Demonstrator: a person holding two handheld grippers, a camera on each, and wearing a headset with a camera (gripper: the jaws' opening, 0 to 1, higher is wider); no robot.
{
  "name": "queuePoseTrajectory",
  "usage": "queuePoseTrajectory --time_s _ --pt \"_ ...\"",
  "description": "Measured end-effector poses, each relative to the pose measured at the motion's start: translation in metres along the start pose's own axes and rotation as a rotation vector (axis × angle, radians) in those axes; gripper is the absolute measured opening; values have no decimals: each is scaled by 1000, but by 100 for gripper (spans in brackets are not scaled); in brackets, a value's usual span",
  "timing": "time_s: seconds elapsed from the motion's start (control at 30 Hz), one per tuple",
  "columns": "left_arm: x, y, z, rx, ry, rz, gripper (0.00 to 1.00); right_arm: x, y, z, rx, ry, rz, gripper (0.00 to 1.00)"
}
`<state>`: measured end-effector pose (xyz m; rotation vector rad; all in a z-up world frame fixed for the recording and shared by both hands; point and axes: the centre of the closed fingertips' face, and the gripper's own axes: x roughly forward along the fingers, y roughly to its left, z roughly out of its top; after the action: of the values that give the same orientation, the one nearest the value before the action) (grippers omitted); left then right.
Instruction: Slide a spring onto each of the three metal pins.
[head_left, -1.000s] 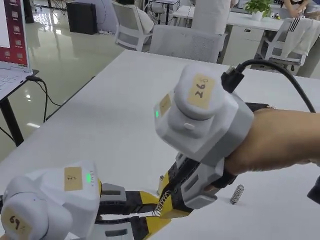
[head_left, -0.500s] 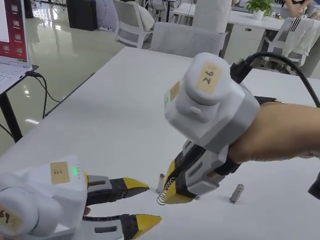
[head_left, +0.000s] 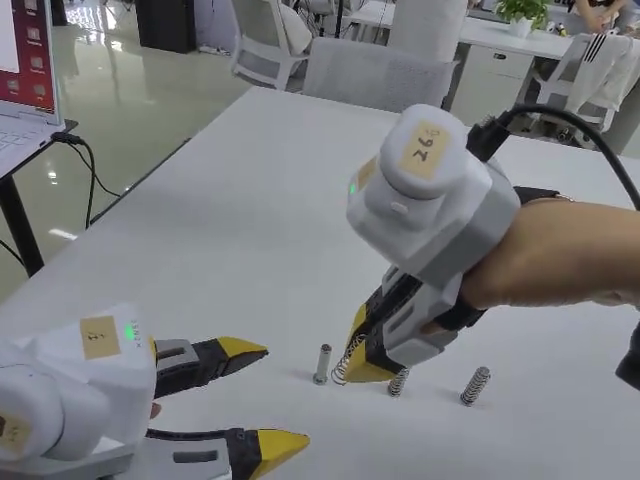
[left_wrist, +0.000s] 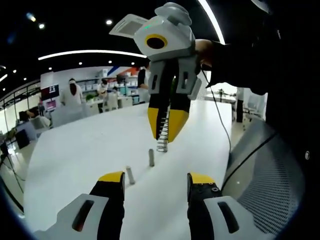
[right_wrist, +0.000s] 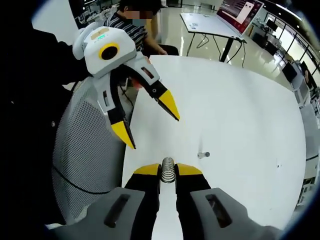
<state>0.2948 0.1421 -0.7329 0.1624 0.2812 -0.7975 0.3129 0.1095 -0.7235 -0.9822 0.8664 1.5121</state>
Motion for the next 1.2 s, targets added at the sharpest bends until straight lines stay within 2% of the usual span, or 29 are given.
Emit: queuePoseTrajectory --time_s 0.17,0.5,1.2 --pt "2 -3 0 -6 -3 -7 46 2 -11 -4 23 8 -18 8" --pt "6 -6 1 -15 -8 -20 47 5 -23 -9 57 6 -38 8" --pt "12 -11 0 -28 -9 -29 47 12 -37 -7 65 1 -44 8"
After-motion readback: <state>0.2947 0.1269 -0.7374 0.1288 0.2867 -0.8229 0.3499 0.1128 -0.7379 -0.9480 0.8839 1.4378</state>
